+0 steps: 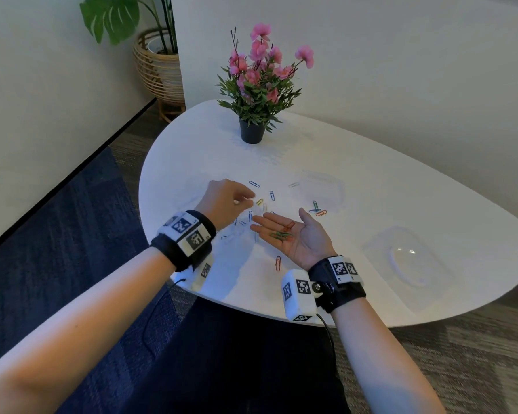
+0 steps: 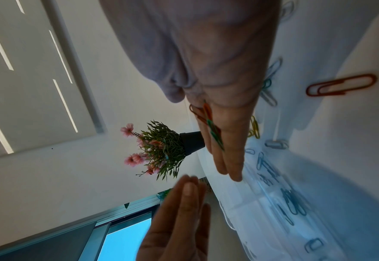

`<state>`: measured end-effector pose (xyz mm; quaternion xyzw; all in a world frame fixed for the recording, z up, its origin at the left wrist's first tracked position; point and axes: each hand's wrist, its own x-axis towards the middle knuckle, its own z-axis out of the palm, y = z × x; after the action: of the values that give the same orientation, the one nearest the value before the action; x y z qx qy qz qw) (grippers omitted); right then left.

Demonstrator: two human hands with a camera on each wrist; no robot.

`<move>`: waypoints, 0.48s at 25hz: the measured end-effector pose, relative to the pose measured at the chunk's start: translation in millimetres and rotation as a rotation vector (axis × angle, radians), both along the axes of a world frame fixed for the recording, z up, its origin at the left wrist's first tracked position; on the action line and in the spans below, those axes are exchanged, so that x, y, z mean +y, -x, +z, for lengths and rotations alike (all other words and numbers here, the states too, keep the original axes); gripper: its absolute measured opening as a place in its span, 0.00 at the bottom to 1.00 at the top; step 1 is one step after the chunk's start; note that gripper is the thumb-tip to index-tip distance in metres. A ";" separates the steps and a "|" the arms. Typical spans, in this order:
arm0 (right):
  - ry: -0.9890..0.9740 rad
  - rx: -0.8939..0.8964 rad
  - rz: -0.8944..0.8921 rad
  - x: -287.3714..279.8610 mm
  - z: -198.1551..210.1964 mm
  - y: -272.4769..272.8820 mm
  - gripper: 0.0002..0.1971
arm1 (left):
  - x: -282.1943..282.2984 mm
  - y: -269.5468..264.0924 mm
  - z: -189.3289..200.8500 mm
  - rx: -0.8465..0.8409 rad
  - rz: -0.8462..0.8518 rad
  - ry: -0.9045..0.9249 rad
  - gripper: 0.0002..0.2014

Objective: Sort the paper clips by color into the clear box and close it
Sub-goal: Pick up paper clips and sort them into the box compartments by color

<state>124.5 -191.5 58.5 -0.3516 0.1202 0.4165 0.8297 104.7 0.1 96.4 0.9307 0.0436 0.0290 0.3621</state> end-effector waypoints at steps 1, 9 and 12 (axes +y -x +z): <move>0.009 -0.004 -0.006 1.8 -0.2 0.4 0.38 | -11.5 7.7 2.5 -0.018 -0.099 0.021 0.11; -0.050 0.038 -0.041 11.3 1.5 7.7 0.38 | -41.9 23.4 -5.8 0.060 -0.398 -0.032 0.16; -0.066 0.041 -0.045 14.1 -0.6 8.2 0.37 | -35.2 23.3 -6.1 0.085 -0.279 0.178 0.14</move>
<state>116.3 -177.4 57.9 -0.3128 0.1312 0.4085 0.8474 81.4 -35.1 90.3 0.8923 -0.0683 -0.0647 0.4415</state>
